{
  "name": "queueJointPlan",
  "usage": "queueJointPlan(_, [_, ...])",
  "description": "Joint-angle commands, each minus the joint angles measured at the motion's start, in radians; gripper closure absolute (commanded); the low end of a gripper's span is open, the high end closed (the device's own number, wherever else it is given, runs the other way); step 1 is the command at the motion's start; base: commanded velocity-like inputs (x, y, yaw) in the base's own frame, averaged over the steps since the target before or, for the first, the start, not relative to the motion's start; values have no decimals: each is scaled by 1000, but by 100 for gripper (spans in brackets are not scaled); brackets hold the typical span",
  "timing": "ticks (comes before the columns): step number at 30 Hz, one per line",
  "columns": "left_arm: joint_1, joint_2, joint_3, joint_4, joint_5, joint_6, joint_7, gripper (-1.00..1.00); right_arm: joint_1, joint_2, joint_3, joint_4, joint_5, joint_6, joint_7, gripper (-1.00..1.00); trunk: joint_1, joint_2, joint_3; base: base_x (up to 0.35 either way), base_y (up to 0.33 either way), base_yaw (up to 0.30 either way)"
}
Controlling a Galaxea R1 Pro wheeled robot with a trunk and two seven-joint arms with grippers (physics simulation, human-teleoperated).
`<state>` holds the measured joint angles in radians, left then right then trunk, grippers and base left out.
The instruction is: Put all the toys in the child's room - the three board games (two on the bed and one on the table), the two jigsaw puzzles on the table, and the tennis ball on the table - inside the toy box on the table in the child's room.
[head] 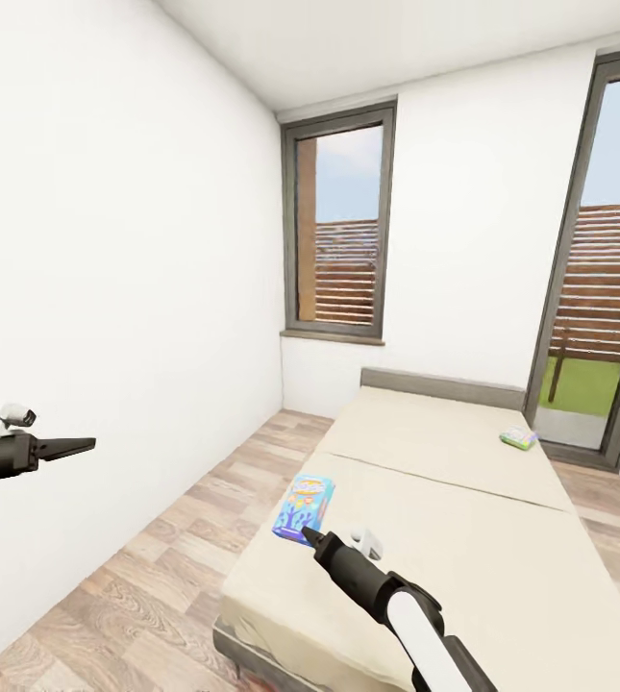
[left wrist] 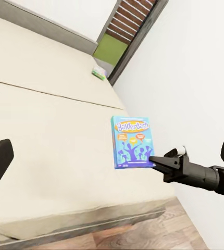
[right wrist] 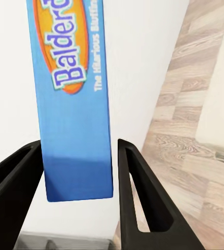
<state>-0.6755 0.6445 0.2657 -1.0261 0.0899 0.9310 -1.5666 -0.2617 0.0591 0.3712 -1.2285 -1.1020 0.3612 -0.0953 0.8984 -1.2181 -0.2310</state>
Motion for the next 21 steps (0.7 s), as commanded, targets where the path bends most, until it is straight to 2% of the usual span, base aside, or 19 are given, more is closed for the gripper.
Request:
queueJointPlan(1, [-1,0,0,0,-1,10,-4,-100,-1,0,0,-2,-10,2,-9,100,0,-1,0,-1,-206,217])
queueJointPlan(13, [-1,0,0,0,-1,10,-4,-100,-1,1,1,-2,-10,1,-9,100,0,-1,13,0,-270,217])
queueJointPlan(18, [-1,0,0,-1,-1,11,-4,-100,-1,1,4,-2,-10,1,-9,100,0,-1,19,0,-73,217])
queueJointPlan(21, [-1,0,0,-2,-1,11,-4,-100,-1,0,1,-1,-10,1,-9,100,-11,20,32,0,-16,217])
